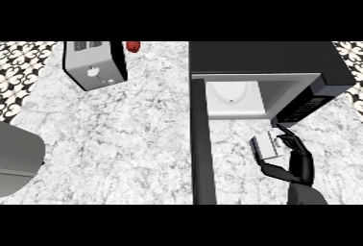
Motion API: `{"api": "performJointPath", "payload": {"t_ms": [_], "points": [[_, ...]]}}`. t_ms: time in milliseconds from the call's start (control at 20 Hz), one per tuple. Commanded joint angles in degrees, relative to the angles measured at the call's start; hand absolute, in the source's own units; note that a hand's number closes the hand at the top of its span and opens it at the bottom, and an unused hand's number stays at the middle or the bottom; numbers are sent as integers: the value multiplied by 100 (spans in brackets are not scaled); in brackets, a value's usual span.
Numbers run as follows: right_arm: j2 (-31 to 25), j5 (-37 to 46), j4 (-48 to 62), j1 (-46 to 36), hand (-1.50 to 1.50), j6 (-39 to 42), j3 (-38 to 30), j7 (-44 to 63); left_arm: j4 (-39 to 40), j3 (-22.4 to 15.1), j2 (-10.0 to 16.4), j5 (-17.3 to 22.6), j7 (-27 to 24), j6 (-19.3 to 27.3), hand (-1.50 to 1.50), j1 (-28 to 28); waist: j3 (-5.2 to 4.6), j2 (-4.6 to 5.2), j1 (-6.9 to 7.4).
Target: Pick up the milk, place it into the microwave and close the microwave
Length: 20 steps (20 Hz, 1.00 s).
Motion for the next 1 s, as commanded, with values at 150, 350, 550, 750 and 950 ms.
{"api": "performJointPath", "payload": {"t_ms": [150,350,550,750,950], "points": [[261,71,-2268,989,150,-175,596,865,-292,-182,138,-76,-104,-102,-150,383,-24,-30,0],[213,188,-3613,2318,150,191,1026,1262,-206,-484,-19,-281,-372,-29,-150,670,-29,-49,-41],[318,-182,-5023,2770,150,725,1354,1977,-35,-385,14,-256,-352,-12,-150,482,-22,-19,12],[596,-840,-5630,3074,150,1234,1598,2350,-360,-105,209,82,-331,-104,-150,740,-17,-12,51],[590,-905,-5962,2921,150,778,1709,2790,-93,-310,-37,-136,-250,126,-150,335,-11,11,73]]}}
